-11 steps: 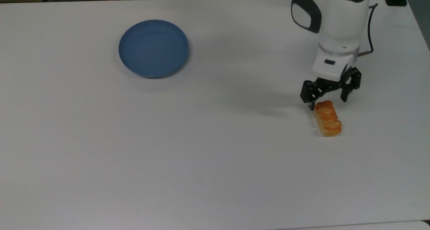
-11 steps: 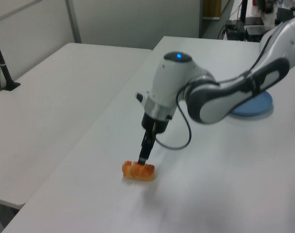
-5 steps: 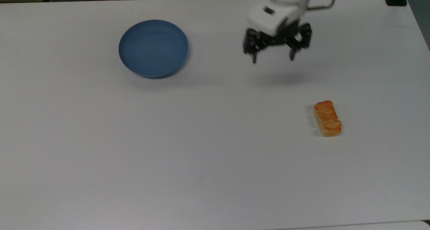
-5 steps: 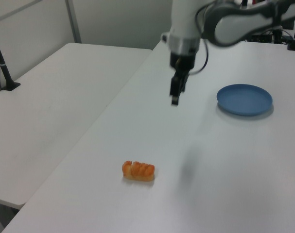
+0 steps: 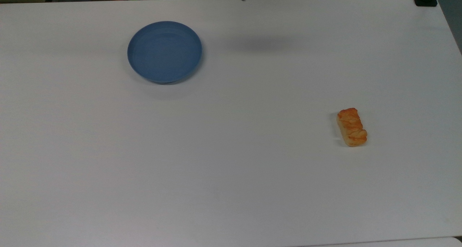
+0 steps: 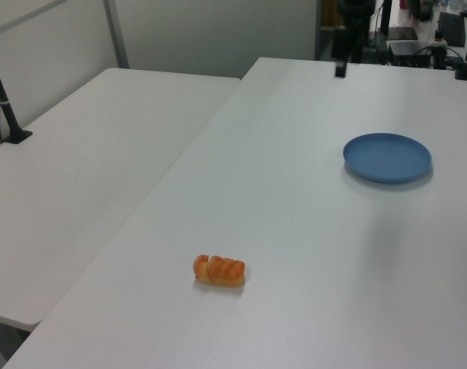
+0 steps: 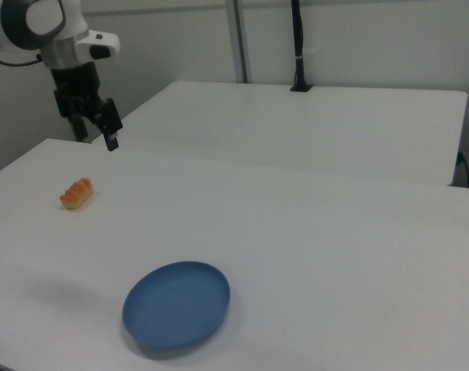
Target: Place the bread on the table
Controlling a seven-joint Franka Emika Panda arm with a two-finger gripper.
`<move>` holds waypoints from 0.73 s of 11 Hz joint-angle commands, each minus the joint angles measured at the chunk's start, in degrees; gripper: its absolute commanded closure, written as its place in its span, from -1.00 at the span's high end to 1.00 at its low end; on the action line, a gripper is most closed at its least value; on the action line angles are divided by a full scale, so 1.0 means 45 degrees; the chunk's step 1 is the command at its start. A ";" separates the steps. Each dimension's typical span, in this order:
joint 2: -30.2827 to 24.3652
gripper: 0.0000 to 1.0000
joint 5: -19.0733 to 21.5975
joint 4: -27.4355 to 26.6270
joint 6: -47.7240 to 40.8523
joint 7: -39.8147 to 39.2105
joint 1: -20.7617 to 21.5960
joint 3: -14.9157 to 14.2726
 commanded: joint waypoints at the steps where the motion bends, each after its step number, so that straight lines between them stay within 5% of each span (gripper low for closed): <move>1: -0.0914 1.00 -0.0026 -0.1008 -0.0751 -0.0219 -0.1226 0.0412; 3: -0.0916 1.00 -0.0025 -0.1632 -0.0011 -0.0824 -0.2106 0.1581; 8: -0.0779 1.00 -0.0045 -0.1753 0.2063 -0.3539 -0.2110 0.1314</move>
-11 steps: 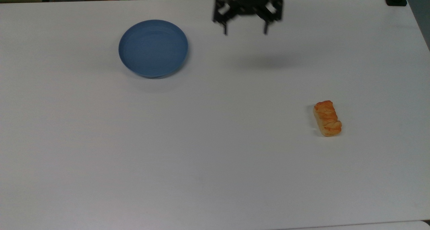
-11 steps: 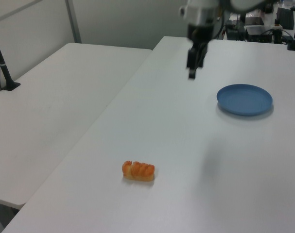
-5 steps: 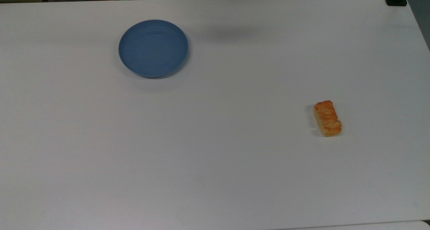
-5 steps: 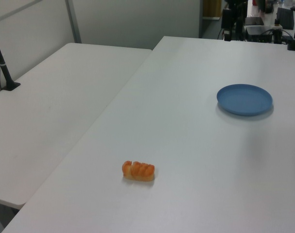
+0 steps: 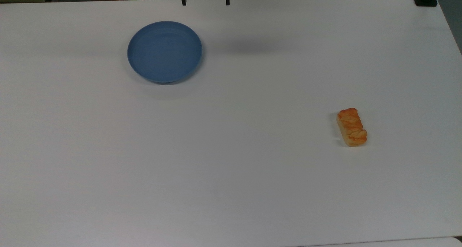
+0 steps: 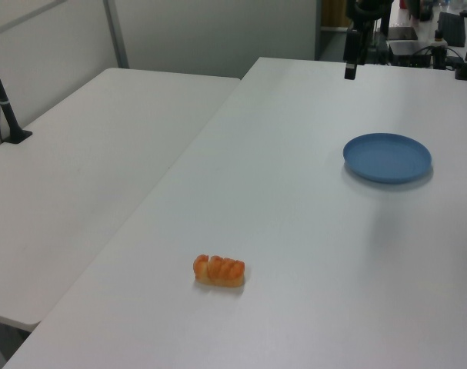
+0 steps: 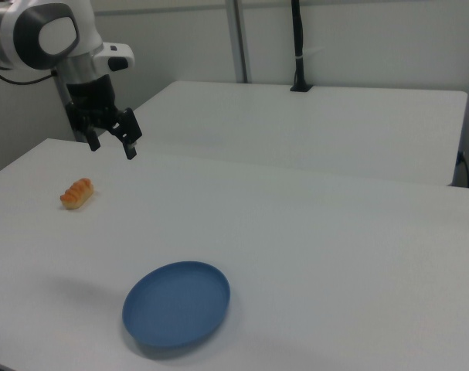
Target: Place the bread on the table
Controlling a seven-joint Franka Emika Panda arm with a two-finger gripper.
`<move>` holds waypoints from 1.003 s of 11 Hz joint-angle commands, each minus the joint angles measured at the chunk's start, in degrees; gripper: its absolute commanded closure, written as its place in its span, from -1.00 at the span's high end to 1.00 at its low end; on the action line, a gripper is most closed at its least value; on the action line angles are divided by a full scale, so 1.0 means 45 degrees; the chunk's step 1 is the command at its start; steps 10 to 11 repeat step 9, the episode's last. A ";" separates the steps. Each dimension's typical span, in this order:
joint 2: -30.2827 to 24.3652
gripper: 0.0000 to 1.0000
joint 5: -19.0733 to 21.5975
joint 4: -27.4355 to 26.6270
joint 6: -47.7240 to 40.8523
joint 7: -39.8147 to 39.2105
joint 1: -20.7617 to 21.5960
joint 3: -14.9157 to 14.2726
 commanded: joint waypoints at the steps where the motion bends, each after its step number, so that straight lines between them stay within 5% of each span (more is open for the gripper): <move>1: -0.0357 1.00 -0.0047 -0.0326 0.0453 -0.0926 0.0399 -0.0470; 3: -0.0397 1.00 -0.0047 -0.0327 0.0160 -0.1119 0.0930 -0.1077; 11: -0.0377 1.00 -0.0047 -0.0346 0.0139 -0.1433 0.0930 -0.1079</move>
